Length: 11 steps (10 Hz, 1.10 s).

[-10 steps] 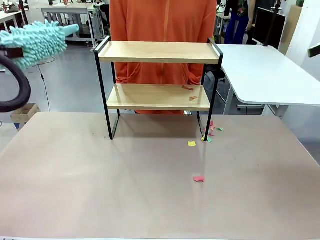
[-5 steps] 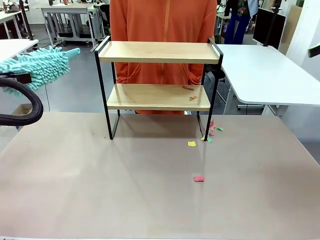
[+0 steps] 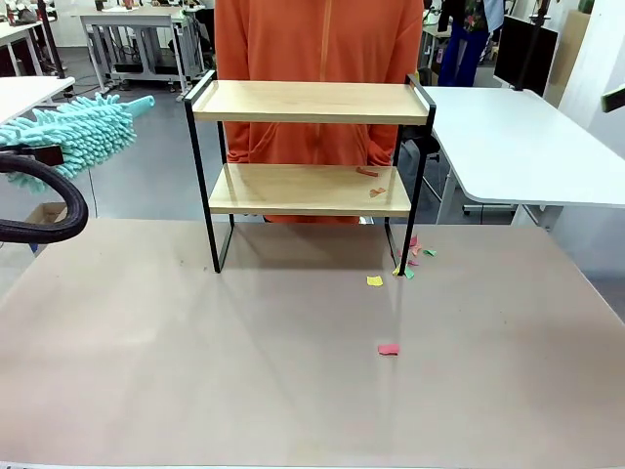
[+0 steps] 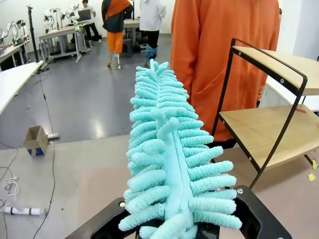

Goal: Clean the shelf.
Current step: Hand the Duster back to the human.

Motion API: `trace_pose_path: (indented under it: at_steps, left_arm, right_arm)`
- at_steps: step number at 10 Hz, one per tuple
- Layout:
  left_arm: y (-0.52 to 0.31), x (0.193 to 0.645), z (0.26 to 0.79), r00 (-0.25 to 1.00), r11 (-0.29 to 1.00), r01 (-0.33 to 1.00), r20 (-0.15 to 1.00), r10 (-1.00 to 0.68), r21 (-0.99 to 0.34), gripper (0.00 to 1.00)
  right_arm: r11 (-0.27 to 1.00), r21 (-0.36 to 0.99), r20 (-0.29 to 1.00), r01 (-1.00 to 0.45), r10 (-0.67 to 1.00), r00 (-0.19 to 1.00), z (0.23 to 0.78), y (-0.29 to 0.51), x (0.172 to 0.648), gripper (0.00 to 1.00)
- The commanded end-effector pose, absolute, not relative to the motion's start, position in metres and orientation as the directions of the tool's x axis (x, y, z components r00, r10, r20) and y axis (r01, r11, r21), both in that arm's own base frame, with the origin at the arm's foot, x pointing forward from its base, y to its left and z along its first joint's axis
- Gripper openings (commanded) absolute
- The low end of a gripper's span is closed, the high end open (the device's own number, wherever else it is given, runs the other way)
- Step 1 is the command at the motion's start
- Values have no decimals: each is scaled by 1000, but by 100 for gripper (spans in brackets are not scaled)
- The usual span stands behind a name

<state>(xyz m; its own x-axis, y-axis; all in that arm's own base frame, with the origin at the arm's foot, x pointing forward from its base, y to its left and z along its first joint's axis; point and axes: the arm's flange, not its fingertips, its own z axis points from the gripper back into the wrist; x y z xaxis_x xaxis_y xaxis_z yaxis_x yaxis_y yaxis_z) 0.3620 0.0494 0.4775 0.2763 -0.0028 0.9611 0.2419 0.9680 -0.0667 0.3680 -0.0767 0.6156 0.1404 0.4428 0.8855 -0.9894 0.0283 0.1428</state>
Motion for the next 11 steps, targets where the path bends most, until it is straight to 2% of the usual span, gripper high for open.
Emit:
trace_pose_path:
  at_steps: [1, 11]
  left_arm:
    - [50, 361, 481, 277, 967, 247, 961, -18, -53, 18]
    - [50, 361, 481, 277, 967, 247, 961, -18, -53, 18]
  right_arm:
    - [21, 132, 882, -991, 454, 127, 617, -78, 366, 100]
    - [21, 132, 882, -991, 454, 127, 617, -78, 366, 100]
